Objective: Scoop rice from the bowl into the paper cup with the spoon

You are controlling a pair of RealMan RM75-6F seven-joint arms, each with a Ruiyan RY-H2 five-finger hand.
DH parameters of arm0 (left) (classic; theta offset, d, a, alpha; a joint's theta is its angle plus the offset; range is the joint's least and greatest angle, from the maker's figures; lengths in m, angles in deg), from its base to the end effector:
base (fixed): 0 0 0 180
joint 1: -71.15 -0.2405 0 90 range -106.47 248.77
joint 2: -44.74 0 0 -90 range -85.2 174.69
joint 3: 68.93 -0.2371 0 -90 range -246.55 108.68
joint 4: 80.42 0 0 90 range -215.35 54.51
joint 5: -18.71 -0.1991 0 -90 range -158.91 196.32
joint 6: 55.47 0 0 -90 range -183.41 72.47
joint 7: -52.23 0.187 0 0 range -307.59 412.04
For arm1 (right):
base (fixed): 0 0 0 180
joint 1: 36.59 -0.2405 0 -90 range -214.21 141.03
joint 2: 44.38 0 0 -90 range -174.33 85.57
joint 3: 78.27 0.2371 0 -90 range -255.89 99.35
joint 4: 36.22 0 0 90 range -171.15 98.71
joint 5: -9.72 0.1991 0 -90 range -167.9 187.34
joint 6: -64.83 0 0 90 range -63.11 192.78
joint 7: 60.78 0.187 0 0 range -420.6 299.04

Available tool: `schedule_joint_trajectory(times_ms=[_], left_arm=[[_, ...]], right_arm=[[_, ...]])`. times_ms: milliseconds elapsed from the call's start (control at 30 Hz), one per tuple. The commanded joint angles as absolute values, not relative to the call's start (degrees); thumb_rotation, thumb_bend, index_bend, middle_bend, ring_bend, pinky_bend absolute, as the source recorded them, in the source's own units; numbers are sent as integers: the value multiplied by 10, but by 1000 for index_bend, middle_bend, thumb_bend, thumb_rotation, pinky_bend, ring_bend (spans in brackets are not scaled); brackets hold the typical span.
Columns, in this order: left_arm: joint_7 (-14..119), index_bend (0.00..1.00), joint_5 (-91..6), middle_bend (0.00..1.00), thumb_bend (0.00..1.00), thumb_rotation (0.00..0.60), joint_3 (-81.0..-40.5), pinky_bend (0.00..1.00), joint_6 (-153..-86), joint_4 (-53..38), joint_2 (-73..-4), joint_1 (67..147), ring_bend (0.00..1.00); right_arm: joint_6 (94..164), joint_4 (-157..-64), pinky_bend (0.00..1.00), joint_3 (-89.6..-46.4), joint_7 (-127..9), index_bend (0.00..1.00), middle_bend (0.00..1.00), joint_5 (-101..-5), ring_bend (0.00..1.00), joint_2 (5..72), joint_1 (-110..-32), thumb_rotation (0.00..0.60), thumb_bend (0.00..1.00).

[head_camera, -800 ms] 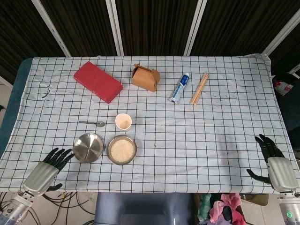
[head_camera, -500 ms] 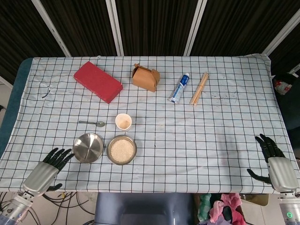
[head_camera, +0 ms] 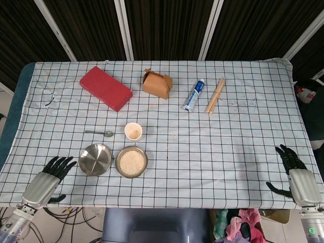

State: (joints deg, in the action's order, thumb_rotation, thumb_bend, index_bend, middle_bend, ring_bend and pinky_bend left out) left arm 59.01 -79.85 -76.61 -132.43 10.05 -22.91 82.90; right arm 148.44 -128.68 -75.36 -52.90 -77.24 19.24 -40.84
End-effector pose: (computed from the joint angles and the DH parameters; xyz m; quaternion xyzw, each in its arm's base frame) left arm -0.2565 0.2028 0.0764 -0.7558 -0.3450 -0.3305 0.4477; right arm -0.2909 -0.2187 0.1575 0.5748 -0.4327 0.4195 0.5536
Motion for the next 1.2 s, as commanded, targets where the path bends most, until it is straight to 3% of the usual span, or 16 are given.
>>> schedule_joint_trajectory(times_ms=[33, 300, 367, 433, 500, 633, 800, 900, 1000, 1200], left_arm=[[600, 0, -788, 0, 37, 600, -755, 0, -1325, 110, -226, 832, 0], [653, 0, -709, 0, 37, 600, -691, 2, -1274, 184, -192, 875, 0], [672, 5, -677, 12, 37, 600, -665, 54, -1252, 206, -189, 896, 25], [695, 25, -643, 78, 38, 600, -641, 170, -1229, 218, -190, 918, 124], [732, 49, -594, 195, 39, 600, -609, 290, -1200, 221, -197, 948, 266], [795, 104, -510, 428, 56, 600, -569, 471, -1156, 210, -213, 996, 454], [864, 271, -412, 785, 130, 600, -540, 748, -1111, 169, -249, 1059, 738], [897, 356, -368, 920, 176, 600, -534, 851, -1098, 142, -270, 1087, 855], [923, 420, -331, 984, 205, 600, -533, 903, -1090, 114, -291, 1111, 913], [968, 461, -266, 1000, 257, 600, -540, 931, -1079, 54, -328, 1148, 945]], right_arm=[[1484, -1290, 184, -754, -526, 0, 0, -772, 0, 192, -408, 600, 112], [1478, -1296, 184, -754, -516, 0, 0, -766, 0, 189, -409, 600, 113], [1475, -1298, 184, -754, -515, 0, 0, -764, 0, 189, -410, 600, 113], [1474, -1301, 184, -754, -513, 0, 0, -763, 0, 188, -410, 600, 113], [1474, -1303, 183, -753, -510, 0, 0, -761, 0, 187, -410, 600, 113], [1472, -1305, 184, -750, -503, 0, 0, -755, 0, 186, -410, 600, 114], [1470, -1307, 183, -748, -496, 0, 0, -751, 0, 184, -411, 600, 113], [1469, -1307, 183, -747, -493, 0, 0, -750, 0, 184, -411, 600, 115], [1469, -1308, 184, -746, -489, 0, 0, -748, 0, 183, -411, 600, 115], [1470, -1308, 183, -745, -481, 0, 0, -747, 0, 181, -410, 600, 118]])
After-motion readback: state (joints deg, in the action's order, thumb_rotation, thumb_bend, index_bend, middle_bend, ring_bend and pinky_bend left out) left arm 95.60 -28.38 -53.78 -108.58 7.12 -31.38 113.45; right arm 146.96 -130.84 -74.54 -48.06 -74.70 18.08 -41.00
